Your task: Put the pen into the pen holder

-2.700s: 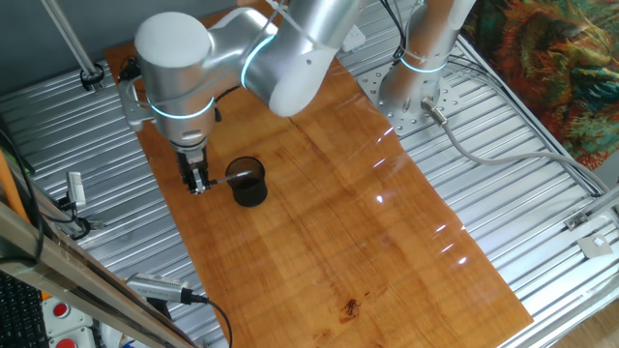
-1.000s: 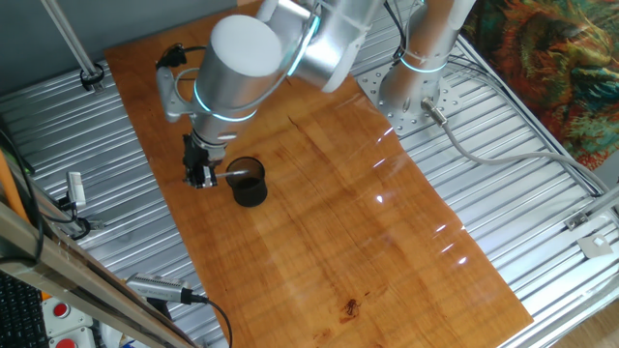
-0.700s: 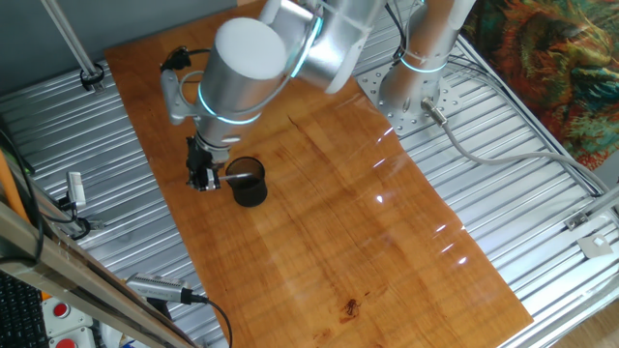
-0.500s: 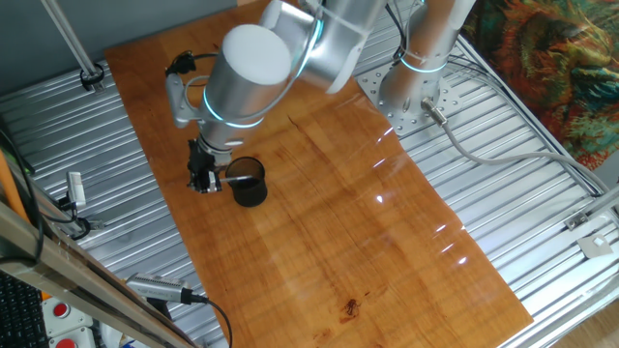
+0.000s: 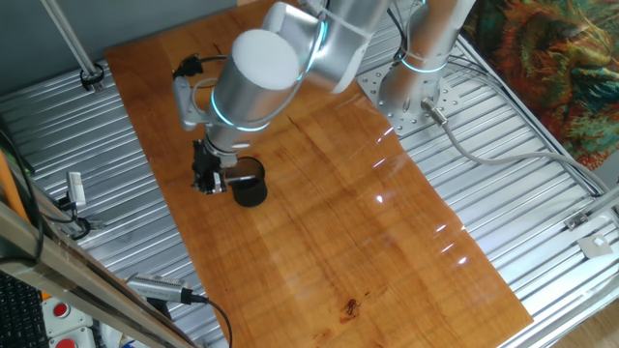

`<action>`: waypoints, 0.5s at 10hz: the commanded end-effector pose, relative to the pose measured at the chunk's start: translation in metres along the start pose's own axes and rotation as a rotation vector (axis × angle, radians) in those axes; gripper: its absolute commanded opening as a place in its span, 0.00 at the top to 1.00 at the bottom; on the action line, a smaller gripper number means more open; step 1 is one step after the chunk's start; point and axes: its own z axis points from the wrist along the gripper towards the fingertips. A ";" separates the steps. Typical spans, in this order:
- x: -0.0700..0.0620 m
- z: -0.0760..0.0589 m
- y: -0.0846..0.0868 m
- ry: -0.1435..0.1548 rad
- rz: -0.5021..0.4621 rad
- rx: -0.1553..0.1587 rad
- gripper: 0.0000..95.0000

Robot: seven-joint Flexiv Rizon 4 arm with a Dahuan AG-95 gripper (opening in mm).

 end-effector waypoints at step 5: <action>0.006 0.005 0.003 -0.048 0.004 0.019 1.00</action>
